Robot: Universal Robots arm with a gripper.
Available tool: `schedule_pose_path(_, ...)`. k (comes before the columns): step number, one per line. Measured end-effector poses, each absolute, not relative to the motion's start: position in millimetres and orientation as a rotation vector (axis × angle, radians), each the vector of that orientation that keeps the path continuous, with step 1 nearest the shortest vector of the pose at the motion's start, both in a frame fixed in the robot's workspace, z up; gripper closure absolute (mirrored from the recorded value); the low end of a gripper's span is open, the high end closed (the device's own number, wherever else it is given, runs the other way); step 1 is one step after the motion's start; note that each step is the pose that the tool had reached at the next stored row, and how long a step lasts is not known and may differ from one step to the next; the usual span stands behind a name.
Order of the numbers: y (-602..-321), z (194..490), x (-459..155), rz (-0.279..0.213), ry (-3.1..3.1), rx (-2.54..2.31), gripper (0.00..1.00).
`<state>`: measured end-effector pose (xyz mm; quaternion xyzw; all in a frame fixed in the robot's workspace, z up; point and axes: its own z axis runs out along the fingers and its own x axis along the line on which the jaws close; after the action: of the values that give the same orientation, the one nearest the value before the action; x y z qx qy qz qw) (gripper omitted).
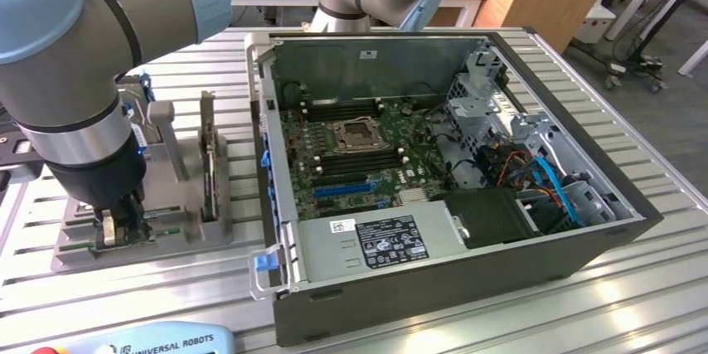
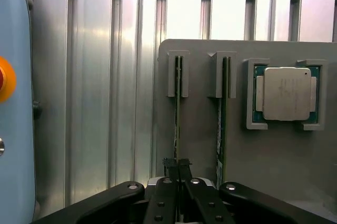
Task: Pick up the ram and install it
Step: 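Pick up the ram and move it above insertion slot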
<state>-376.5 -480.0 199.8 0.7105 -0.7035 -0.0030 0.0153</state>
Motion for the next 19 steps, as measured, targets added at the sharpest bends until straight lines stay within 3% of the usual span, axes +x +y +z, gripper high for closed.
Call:
schedule_pose_path(14, -480.0, 203.6, -376.5, -0.01, -2.215, 2.185, 0.88)
schedule_pose_path(19, -480.0, 227.9, -375.8, -0.01, -2.215, 2.185, 0.88)
